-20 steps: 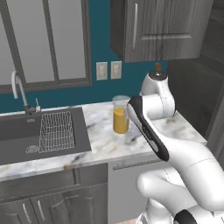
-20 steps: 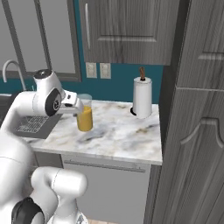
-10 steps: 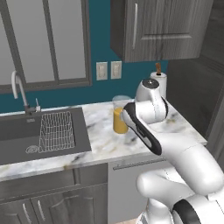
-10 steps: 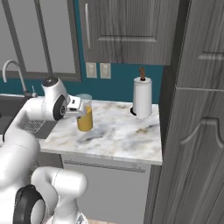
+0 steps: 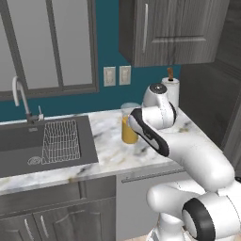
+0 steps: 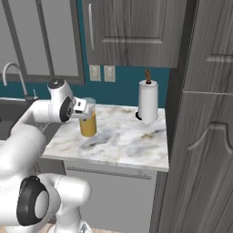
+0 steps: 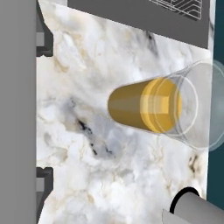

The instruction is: Place the pitcher and cup on the dining counter for serving.

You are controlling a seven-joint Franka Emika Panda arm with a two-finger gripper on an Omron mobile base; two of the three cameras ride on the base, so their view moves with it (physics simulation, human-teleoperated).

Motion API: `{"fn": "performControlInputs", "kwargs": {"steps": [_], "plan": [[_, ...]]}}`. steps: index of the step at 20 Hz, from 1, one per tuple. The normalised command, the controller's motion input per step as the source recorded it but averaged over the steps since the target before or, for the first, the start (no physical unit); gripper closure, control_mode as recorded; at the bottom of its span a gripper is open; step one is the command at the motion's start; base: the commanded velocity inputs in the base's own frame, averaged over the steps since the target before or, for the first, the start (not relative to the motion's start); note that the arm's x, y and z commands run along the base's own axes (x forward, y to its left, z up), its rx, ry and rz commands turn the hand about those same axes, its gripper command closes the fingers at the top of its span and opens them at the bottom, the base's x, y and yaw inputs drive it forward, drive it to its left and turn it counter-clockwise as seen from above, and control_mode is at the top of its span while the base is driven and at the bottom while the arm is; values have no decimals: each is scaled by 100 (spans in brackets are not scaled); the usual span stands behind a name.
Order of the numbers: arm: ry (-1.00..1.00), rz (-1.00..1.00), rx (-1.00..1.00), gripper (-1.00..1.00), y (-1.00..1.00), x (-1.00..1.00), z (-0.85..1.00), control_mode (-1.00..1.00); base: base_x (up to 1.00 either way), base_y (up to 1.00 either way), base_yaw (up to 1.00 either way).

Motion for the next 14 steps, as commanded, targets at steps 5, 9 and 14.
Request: {"fn": "performControlInputs", "kwargs": {"steps": [5, 9, 14], "plan": [[-3, -3, 5, -100, 0, 17, -15, -100, 0, 0, 0], [-7, -1, 7, -100, 5, 7, -27, -100, 0, 0, 0], [-11, 0, 7, -100, 5, 11, -22, -100, 0, 0, 0]]}}
